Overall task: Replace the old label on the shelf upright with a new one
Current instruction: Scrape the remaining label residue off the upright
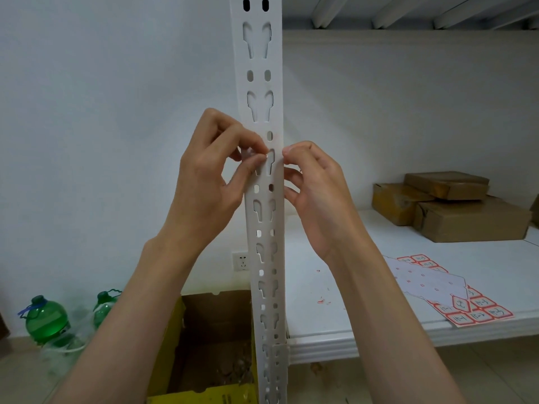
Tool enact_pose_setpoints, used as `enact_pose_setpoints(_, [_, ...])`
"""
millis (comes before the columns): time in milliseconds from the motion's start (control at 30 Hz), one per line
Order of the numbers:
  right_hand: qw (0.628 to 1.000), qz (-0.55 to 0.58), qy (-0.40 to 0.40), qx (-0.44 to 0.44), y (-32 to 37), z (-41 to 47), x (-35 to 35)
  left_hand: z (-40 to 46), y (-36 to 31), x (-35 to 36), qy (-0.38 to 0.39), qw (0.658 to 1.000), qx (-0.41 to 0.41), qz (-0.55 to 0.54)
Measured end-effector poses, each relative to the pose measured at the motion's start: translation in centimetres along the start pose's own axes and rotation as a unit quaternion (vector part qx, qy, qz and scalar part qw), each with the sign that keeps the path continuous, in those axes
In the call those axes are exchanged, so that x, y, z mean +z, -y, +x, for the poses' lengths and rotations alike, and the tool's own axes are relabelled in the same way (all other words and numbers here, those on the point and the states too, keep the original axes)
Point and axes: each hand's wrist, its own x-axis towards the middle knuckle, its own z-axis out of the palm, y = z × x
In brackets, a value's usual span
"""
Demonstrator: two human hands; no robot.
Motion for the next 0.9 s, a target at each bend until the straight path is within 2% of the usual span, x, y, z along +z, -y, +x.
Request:
enact_pose_setpoints(233, [1.000,0.014,-0.005,-0.004,0.0,-0.1,0.2,0.2,-1.4,0.5,-0.043,0.998,-0.055,-0.006])
enact_pose_setpoints(433, [1.000,0.006,-0.007,-0.009,-0.1,-0.1,0.3,0.8,-1.8,0.0,-0.038,0.996,-0.081,-0.015])
enact_pose_setpoints(767, [1.000,0.002,-0.010,-0.012,-0.2,-0.1,0.3,0.8,-1.6,-0.6,-0.016,0.998,-0.055,0.004])
enact_pose_setpoints(900, [1.000,-0.003,-0.009,-0.008,-0.2,-0.1,0.3,0.6,-0.9,-1.3,0.017,0.998,0.016,0.054])
